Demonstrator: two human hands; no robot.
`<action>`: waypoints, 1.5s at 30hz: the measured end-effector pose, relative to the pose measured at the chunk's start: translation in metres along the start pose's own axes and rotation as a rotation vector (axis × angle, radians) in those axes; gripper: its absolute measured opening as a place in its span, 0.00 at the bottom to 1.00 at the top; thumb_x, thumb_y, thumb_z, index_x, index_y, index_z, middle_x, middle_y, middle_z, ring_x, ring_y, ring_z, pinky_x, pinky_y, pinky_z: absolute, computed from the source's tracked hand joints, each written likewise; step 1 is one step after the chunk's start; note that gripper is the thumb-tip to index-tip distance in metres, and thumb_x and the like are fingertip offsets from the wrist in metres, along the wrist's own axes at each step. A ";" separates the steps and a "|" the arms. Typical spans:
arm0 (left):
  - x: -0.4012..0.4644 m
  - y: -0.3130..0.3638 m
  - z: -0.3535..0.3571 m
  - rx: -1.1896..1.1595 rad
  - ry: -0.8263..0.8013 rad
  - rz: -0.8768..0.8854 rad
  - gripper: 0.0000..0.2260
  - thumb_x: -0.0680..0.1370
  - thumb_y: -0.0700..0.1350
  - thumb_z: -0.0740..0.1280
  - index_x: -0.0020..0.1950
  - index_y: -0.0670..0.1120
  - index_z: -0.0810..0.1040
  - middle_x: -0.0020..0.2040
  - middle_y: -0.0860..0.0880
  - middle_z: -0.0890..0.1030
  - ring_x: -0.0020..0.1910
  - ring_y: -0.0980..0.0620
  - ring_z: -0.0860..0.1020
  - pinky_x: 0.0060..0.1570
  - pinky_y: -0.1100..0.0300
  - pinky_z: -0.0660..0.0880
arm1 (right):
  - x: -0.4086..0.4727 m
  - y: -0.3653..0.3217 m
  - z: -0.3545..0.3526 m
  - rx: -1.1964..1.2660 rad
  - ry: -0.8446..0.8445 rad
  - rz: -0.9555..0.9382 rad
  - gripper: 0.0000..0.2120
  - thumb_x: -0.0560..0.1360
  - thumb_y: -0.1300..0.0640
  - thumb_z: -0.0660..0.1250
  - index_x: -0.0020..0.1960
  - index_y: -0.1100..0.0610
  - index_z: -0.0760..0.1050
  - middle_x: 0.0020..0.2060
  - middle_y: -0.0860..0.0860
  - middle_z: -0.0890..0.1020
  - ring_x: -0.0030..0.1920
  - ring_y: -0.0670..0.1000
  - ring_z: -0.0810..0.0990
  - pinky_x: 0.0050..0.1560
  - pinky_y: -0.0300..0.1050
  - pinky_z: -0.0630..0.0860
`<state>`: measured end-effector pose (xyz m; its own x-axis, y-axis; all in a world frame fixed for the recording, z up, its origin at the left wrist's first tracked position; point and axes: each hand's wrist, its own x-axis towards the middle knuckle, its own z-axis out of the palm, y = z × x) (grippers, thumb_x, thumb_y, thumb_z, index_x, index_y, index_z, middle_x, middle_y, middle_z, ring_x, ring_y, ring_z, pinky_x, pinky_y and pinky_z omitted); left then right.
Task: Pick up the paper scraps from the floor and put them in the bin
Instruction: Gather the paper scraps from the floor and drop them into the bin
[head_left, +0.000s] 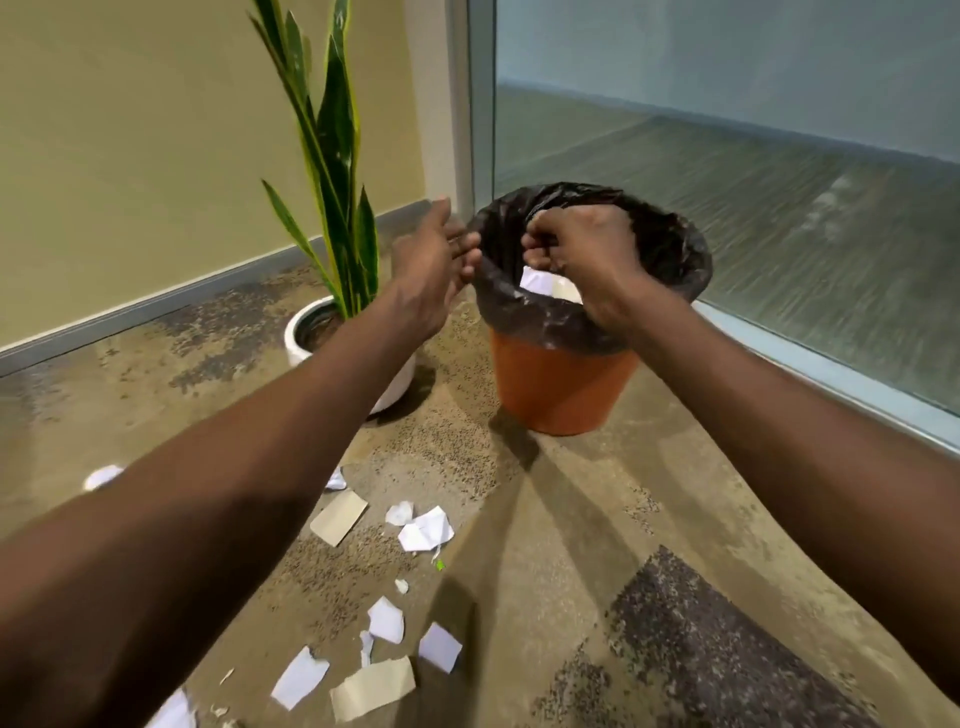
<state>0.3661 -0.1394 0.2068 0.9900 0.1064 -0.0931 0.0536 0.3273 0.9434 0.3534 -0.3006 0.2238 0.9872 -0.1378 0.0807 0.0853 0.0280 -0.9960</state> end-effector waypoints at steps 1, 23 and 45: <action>-0.012 -0.007 -0.016 0.023 0.034 0.024 0.17 0.82 0.56 0.61 0.50 0.43 0.79 0.38 0.48 0.82 0.36 0.53 0.79 0.33 0.63 0.75 | -0.017 0.011 0.012 -0.067 -0.058 -0.045 0.08 0.74 0.62 0.68 0.39 0.64 0.81 0.32 0.61 0.82 0.31 0.53 0.78 0.33 0.45 0.76; -0.282 -0.166 -0.395 1.252 0.697 0.071 0.14 0.80 0.47 0.67 0.61 0.39 0.76 0.57 0.41 0.78 0.59 0.42 0.74 0.56 0.59 0.66 | -0.189 0.283 0.154 -0.767 -1.041 -0.341 0.42 0.73 0.28 0.61 0.80 0.45 0.53 0.80 0.45 0.55 0.78 0.45 0.54 0.75 0.46 0.59; -0.238 -0.134 -0.594 1.210 1.134 -0.106 0.09 0.80 0.44 0.60 0.50 0.37 0.72 0.46 0.39 0.76 0.49 0.38 0.74 0.52 0.44 0.71 | -0.133 0.324 0.262 -0.971 -0.923 -0.555 0.36 0.77 0.37 0.63 0.79 0.52 0.58 0.80 0.50 0.58 0.79 0.51 0.57 0.75 0.46 0.55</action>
<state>0.0455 0.3490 -0.0862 0.4125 0.8942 0.1741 0.7105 -0.4354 0.5529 0.2852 -0.0137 -0.0995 0.6234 0.7778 0.0800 0.7251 -0.5367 -0.4315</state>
